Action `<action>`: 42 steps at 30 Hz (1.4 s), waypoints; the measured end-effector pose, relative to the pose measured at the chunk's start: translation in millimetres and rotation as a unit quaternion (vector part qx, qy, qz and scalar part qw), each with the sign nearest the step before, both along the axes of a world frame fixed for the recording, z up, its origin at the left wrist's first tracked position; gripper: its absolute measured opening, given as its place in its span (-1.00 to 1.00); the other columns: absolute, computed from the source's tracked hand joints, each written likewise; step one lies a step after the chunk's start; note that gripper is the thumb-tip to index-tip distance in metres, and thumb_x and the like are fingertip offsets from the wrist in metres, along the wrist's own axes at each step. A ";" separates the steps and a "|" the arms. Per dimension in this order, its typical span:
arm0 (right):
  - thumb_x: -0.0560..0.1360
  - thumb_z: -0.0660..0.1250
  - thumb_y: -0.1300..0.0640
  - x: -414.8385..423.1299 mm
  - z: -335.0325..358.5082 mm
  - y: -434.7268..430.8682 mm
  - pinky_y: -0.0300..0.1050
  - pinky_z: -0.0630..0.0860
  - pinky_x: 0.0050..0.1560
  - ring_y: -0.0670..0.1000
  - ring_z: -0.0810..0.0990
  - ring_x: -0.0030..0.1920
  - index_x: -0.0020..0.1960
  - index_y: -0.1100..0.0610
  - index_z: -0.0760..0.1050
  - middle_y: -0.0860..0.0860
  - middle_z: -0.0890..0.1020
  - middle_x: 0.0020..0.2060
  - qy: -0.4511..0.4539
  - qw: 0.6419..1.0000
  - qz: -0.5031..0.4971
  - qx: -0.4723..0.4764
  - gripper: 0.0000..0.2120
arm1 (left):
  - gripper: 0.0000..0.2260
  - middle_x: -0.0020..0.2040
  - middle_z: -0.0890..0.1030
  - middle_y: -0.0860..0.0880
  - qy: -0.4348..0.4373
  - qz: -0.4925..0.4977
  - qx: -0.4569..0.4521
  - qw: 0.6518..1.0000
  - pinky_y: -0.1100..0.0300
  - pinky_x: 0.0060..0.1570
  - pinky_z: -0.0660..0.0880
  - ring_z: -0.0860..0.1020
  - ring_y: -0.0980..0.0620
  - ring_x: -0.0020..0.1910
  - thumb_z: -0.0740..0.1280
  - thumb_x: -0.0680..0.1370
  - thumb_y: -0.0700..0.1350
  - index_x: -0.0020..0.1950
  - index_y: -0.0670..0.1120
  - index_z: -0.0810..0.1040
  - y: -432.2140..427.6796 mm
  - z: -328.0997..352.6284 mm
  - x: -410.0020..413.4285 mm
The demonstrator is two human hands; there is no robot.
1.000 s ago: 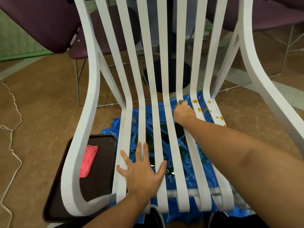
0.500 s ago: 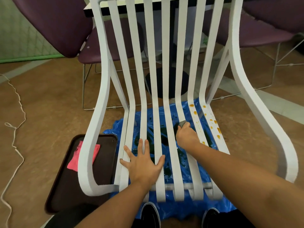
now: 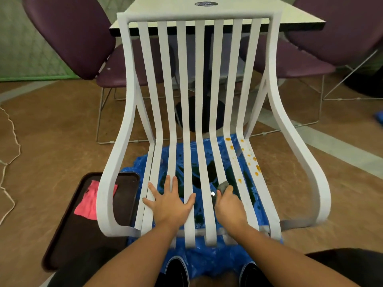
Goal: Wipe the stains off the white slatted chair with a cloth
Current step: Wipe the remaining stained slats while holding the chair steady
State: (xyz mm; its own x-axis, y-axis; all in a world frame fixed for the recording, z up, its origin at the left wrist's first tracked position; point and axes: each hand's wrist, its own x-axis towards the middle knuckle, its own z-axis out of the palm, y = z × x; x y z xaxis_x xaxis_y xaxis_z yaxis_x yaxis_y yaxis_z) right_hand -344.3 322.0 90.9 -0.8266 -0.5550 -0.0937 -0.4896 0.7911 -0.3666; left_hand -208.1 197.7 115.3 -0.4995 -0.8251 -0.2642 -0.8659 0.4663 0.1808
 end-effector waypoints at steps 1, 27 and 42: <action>0.68 0.03 -0.10 3.9 0.1 4.4 -0.22 0.31 -0.48 -0.02 0.52 -0.36 0.24 0.17 0.32 0.05 0.62 -0.20 -0.012 1.000 -0.018 -0.014 -0.64 | -0.13 0.67 -0.13 0.14 0.000 -0.002 0.000 1.000 -0.52 0.39 -0.02 -0.23 -0.37 0.58 -0.10 0.46 0.55 0.67 0.14 -0.12 0.5 -0.1 -0.2; 0.69 0.01 -0.07 15.5 10.3 15.1 -0.09 0.40 -0.43 0.01 0.56 -0.36 0.01 0.09 0.32 0.03 0.57 -0.33 -0.150 0.980 -0.076 -0.103 -0.73 | -0.14 0.67 -0.12 0.11 -0.001 -0.008 -0.007 1.000 -0.51 0.40 -0.02 -0.21 -0.39 0.58 -0.07 0.49 0.53 0.67 0.11 -0.11 2.0 1.2 -0.4; 0.70 -0.03 -0.06 -74.4 0.5 -90.5 -0.05 0.32 -0.27 0.06 0.46 -0.26 0.14 0.15 0.28 0.05 0.50 -0.19 -0.125 0.986 -0.054 -0.093 -0.71 | -0.13 0.66 -0.19 0.12 -0.022 -0.011 -0.016 1.000 -0.50 0.40 0.03 -0.25 -0.37 0.58 -0.13 0.47 0.55 0.66 0.14 -0.20 -2.7 -8.3 -3.0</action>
State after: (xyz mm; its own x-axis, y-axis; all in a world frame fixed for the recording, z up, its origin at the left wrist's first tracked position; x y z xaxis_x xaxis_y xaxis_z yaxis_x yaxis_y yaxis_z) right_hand -418.7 231.5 91.5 -0.8458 -0.4917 -0.2073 -0.2821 0.7418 -0.6084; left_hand -211.2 195.0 107.0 -0.5058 -0.8229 -0.2587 -0.8624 0.4899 0.1277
